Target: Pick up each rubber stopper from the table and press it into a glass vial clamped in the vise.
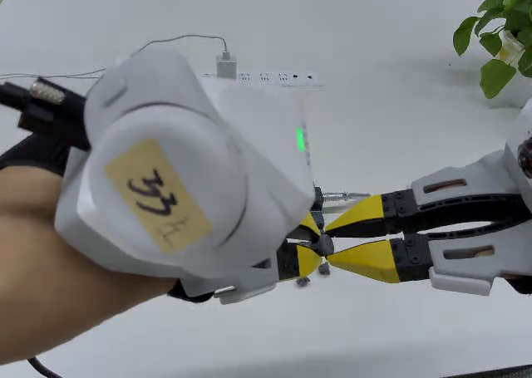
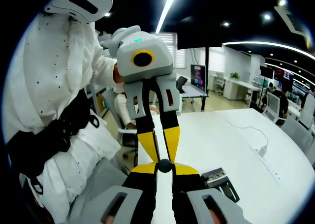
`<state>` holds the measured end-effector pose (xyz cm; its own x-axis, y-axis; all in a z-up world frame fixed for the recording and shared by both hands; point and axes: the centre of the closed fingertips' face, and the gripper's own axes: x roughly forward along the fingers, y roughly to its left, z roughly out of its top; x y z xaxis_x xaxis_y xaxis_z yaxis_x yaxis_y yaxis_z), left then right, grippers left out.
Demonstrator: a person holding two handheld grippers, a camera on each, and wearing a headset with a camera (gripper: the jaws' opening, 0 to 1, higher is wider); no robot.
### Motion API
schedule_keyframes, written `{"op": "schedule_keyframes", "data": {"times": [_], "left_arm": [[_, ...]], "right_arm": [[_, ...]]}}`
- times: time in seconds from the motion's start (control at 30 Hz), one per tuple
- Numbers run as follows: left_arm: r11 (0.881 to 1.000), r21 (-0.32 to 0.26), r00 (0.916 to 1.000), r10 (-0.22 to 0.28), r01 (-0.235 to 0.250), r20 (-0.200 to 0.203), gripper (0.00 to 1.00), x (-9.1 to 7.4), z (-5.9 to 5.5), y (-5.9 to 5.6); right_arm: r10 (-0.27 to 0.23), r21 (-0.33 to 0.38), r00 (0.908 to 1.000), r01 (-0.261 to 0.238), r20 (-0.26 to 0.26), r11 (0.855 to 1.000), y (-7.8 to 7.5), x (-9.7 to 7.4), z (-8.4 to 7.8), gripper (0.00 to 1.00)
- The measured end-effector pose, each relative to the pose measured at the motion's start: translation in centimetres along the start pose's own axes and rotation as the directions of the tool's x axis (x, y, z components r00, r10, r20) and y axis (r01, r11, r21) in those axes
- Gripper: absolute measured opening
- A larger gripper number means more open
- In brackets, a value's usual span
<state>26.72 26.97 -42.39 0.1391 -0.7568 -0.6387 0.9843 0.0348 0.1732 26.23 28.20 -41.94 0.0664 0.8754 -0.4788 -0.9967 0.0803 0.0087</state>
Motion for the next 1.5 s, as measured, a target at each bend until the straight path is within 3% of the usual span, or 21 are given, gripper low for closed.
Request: {"op": "schedule_keyframes", "data": {"times": [0.83, 1.23, 1.5], "left_arm": [[1.000, -0.021, 0.9995, 0.012, -0.011, 0.028, 0.12, -0.2, -0.3, -0.1], [0.995, -0.091, 0.9972, 0.049, -0.044, 0.056, 0.19, -0.1, -1.1, 0.1], [0.983, -0.167, 0.9910, 0.098, -0.082, 0.091, 0.26, -0.3, -1.9, 0.7]], "right_arm": [[0.010, -0.004, 0.9999, -0.010, -0.003, 1.000, 0.1, 0.5, 0.3, 0.05], [-0.010, 0.005, 0.9999, 0.010, -0.004, 1.000, -0.5, 0.5, 0.3, 0.05], [-0.028, 0.016, 0.9996, 0.028, 0.002, 0.999, -1.1, 0.4, 0.4, 0.05]]}}
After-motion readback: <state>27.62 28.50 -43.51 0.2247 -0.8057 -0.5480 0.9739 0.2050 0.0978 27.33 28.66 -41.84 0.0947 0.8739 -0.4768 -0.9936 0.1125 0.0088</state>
